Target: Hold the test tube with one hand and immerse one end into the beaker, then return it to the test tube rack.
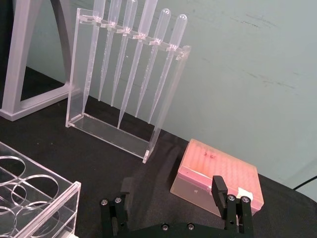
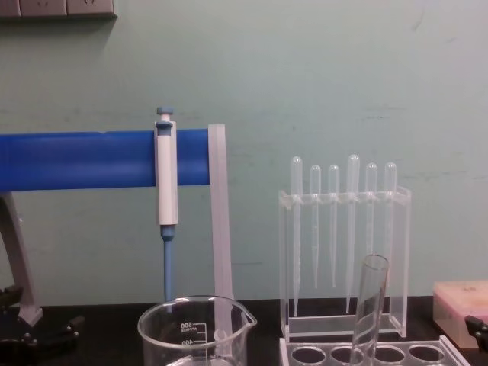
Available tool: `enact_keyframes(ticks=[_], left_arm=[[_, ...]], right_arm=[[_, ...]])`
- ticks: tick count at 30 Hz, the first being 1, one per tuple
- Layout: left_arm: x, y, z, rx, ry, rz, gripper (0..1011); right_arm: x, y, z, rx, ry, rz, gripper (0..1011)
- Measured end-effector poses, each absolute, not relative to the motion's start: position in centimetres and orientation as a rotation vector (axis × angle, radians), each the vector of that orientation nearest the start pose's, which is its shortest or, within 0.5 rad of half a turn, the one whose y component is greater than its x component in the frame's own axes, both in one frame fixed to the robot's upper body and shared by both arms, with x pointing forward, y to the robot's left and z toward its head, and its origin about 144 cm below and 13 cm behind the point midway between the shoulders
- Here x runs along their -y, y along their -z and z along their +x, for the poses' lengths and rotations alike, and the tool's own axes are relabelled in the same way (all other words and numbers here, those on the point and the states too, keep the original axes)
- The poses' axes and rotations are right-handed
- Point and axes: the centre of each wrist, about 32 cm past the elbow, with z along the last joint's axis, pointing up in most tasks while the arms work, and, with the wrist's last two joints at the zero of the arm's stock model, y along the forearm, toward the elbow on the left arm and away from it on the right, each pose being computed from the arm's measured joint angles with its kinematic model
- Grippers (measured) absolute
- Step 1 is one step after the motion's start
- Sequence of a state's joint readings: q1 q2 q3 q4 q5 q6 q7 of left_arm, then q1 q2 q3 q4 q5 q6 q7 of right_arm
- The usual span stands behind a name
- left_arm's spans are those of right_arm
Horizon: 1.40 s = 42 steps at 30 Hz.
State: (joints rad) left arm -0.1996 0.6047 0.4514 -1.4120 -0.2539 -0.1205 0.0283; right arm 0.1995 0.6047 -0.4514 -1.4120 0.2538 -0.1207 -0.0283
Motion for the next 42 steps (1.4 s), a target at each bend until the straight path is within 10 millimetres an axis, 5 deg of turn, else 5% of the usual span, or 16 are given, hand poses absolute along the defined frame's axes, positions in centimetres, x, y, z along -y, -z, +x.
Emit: enact_keyframes(ticks=[42], left_arm=[[-30.97, -113.98, 48.86, 0.285, -1.248, 0.305, 1000]], right_arm=[[30.97, -113.98, 48.86, 0.285, 1.248, -0.304, 1003]])
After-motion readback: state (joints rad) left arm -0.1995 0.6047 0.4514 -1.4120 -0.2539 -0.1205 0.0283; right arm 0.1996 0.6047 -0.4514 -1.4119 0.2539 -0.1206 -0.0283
